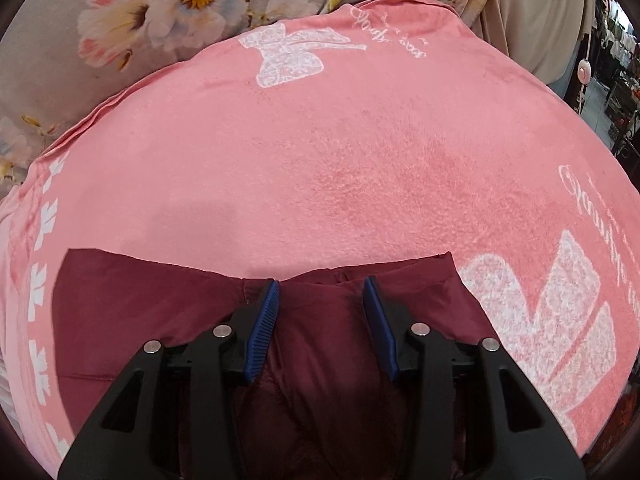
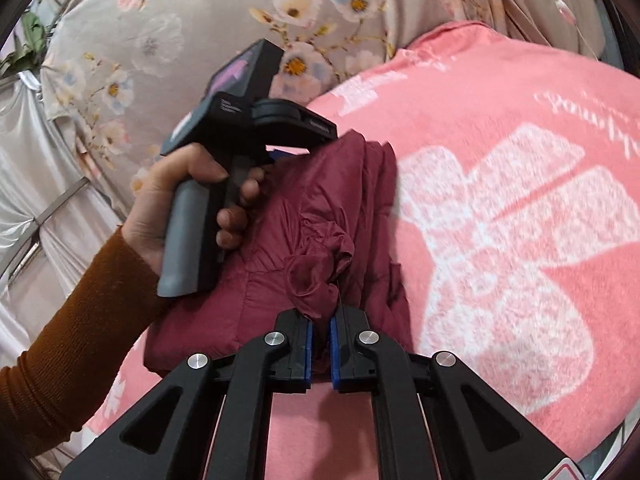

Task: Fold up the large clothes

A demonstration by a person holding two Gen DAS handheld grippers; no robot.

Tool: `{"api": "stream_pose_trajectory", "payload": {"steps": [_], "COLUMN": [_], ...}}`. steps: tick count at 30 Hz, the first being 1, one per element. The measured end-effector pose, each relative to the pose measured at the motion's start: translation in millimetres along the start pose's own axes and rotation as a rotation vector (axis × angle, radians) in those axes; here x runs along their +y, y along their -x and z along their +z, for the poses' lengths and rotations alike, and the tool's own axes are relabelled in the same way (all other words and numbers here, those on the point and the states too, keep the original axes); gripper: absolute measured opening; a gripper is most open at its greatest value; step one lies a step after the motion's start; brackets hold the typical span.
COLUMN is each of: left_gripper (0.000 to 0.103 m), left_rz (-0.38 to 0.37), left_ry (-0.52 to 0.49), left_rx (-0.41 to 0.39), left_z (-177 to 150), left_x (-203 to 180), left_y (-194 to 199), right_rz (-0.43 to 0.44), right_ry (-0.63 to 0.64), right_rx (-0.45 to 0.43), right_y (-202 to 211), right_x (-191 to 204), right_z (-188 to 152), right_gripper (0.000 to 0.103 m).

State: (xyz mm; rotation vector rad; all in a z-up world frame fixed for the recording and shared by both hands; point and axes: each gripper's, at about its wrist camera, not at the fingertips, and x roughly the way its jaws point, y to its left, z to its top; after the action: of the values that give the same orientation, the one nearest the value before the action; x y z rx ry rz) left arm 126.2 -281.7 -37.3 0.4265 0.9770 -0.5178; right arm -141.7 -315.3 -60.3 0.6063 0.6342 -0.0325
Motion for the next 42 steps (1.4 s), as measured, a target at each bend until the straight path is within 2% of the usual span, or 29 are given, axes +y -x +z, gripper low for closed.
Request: {"api": "stream_pose_trajectory", "payload": {"steps": [11,35,38,39,40,41,42], "left_gripper": [0.043,0.043,0.043,0.044,0.044,0.045,0.049], "left_rz": [0.058,0.108,0.083,0.055,0.025,-0.001,-0.048], "left_ry": [-0.009,-0.016,-0.003,0.014,0.04,0.068,0.113], "left_rx": [-0.028,-0.082,-0.092,-0.101,-0.114,-0.123,-0.135], "left_z": [-3.5,-9.1,-8.9,-9.0,-10.4,-11.9,-15.6], "left_x": [-10.2,-13.5,-9.5,-4.8,1.6,7.7,18.3], "left_y": [-27.2,-43.5,-38.9,-33.3,-25.1,-17.0,-1.9], "right_rz": [-0.008,-0.01,-0.002,-0.018,-0.038,-0.053,-0.059], "right_ry": [-0.073,-0.068,-0.1,-0.092,-0.083,-0.079,-0.079], "right_rx": [0.066,0.058,0.089,0.095,0.09,0.082,0.069], "right_y": [-29.4,-37.3,-30.9,-26.5,-21.2,-16.8,-11.6], "right_x": [-18.5,-18.1,-18.5,-15.6,-12.9,-12.8,-12.0], "right_z": [-10.5,-14.9,-5.4,-0.8,4.1,8.7,14.2], "right_gripper": [0.004,0.004,0.011,0.021,0.026,0.037,0.041]}}
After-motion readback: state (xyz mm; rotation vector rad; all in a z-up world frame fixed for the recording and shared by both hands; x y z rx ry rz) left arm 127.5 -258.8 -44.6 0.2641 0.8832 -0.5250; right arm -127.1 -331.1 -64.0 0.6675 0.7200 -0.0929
